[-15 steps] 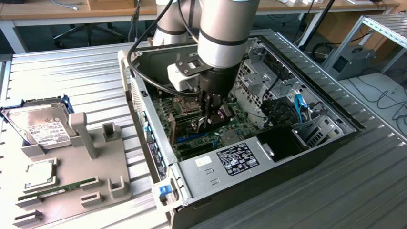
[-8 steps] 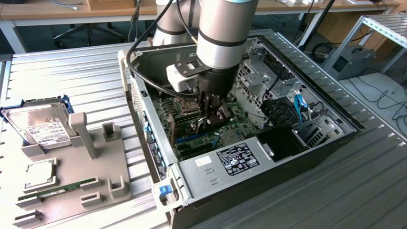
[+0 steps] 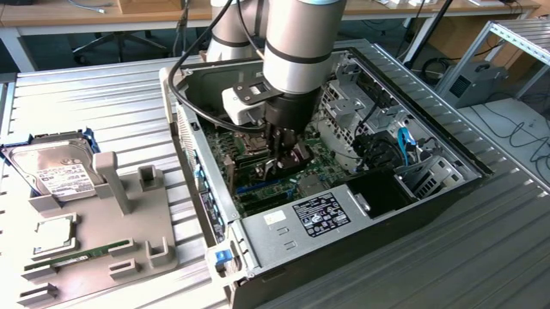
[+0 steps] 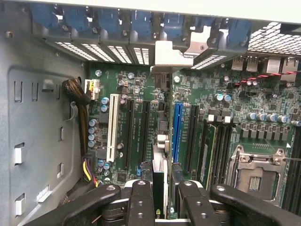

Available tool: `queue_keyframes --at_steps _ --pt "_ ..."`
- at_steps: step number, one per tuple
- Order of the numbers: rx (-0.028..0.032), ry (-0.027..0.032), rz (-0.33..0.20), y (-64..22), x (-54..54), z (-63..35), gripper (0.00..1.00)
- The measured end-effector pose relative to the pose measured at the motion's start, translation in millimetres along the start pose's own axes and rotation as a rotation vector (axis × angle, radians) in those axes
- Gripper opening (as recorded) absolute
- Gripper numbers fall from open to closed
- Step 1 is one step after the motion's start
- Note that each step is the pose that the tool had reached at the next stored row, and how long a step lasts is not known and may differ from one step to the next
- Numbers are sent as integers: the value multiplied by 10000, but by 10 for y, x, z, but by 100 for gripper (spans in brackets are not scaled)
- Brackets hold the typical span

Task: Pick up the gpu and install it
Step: 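Insert the gpu into the slot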

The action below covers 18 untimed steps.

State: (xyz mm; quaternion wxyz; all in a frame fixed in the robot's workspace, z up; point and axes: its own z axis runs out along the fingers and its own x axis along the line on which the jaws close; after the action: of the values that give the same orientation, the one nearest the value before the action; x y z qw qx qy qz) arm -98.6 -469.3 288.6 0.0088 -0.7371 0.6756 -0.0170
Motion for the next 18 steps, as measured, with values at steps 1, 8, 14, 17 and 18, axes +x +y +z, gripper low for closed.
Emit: queue_keyframes --at_steps 1,8,14,17,18 --pt "0 0 0 8 0 0 26" --pt "0 0 0 54 -5 6 26" --pt "-1 11 12 103 -24 17 26" --pt "-3 30 152 102 -35 23 26" --pt "-6 43 237 102 -36 26 26"
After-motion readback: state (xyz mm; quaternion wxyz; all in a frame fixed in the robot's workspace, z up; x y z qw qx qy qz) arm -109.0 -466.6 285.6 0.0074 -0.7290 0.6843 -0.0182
